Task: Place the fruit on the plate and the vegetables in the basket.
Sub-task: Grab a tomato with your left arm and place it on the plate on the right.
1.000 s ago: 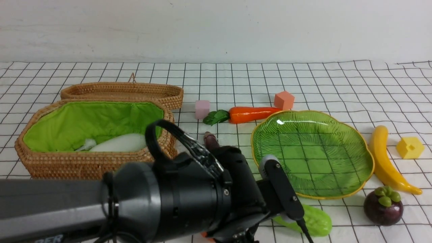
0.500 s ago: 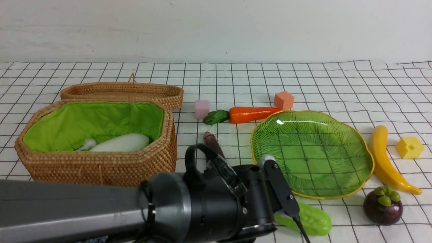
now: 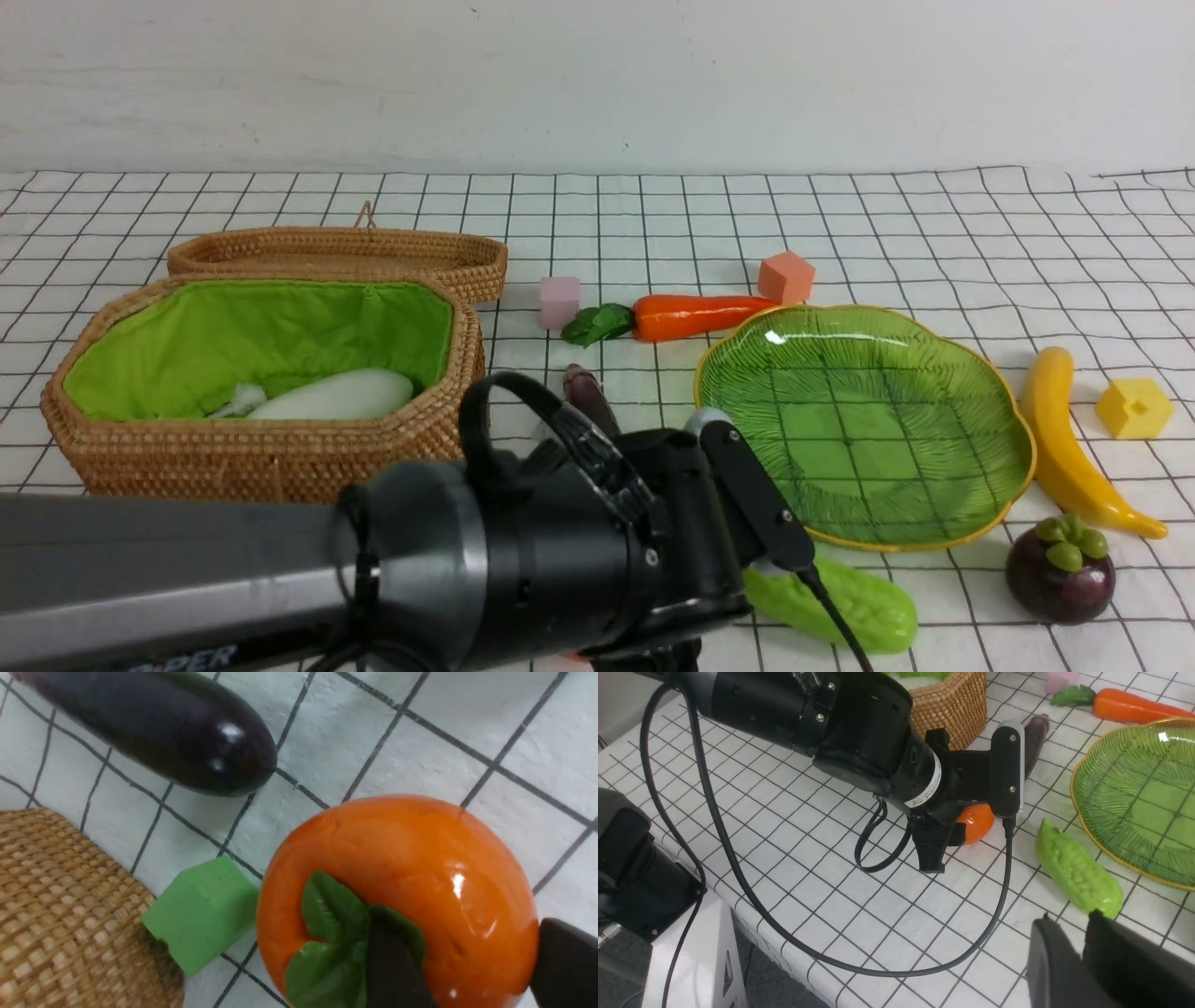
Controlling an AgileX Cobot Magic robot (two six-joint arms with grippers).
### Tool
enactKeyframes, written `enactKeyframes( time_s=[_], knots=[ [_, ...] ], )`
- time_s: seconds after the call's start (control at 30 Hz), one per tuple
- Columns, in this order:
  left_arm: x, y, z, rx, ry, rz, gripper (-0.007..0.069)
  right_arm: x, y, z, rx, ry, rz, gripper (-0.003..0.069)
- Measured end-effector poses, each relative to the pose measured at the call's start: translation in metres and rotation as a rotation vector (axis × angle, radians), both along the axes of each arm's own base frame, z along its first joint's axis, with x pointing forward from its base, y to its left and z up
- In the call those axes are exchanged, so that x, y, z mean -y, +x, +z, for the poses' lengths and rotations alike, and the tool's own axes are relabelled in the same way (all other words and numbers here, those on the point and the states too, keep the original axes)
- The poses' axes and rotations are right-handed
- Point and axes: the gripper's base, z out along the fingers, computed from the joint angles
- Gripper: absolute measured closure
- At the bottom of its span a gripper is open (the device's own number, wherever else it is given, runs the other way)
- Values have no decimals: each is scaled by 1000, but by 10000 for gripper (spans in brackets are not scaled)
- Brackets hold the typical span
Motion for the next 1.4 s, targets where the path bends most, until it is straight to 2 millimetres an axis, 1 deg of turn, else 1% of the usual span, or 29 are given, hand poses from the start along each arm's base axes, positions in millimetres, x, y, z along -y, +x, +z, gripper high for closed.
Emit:
enactKeyframes(
  time_s=[0.1,0.27,0.3,0.4,0.47,0.53,0.57,0.6,0.63,0.7,0.73,0.77,0.83,0.87,0.9,0.93,0.97,1.0,1.1,1.17,1.23,1.27,1.3,1.33,1.4],
  knots=[
    [-2,-2,4,-8,-7,13,261,0,0,0,0,0,0,526],
    [-5,-8,22,-18,-69,17,261,1,1,-1,1,-13,-16,526],
    [-5,-8,23,-19,-71,15,261,2,1,-1,0,-15,-21,526],
    [-5,-10,36,-5,-119,-4,261,11,7,-5,-19,-66,-146,525],
    [4,-6,52,37,-201,-41,261,24,13,-7,-60,-79,-327,523],
    [18,0,67,88,-297,-77,261,30,15,-8,-81,-69,-420,521],
    [19,1,69,93,-307,-81,261,30,15,-8,-85,-65,-428,521],
    [28,5,76,122,-358,-101,261,31,16,-8,-85,-67,-445,519],
    [44,13,85,167,-430,-133,261,32,16,-8,-89,-63,-461,518],
    [62,25,90,206,-490,-155,261,32,16,-8,-89,-64,-465,518],
    [66,28,90,213,-501,-158,261,32,16,-8,-89,-64,-466,518],
    [79,39,87,230,-529,-163,261,33,17,-8,-88,-67,-471,518],
    [93,57,78,244,-546,-157,261,34,17,-9,-85,-73,-478,515],
    [99,67,71,248,-548,-150,261,34,17,-9,-83,-77,-481,515],
    [103,72,66,249,-546,-145,261,34,17,-9,-82,-78,-483,515],
    [110,85,55,251,-540,-134,261,35,17,-9,-81,-80,-485,513],
    [113,92,50,254,-539,-125,261,35,17,-9,-80,-82,-486,512],
    [117,99,39,247,-527,-116,261,35,17,-9,-80,-83,-487,510],
    [122,109,24,235,-496,-97,261,35,17,-9,-80,-83,-487,507],
    [123,110,18,225,-481,-90,245,35,17,-9,-80,-83,-487,506],
    [123,110,18,223,-481,-87,165,35,17,-9,-80,-83,-487,504],
    [123,111,19,224,-482,-87,156,35,17,-9,-80,-83,-487,503],
    [123,110,21,224,-490,-84,74,35,17,-9,-80,-83,-487,501],
    [123,110,24,221,-495,-79,27,35,17,-9,-80,-83,-487,500],
    [119,106,34,201,-505,-51,-26,35,17,-9,-81,-83,-487,497]
  ],
)
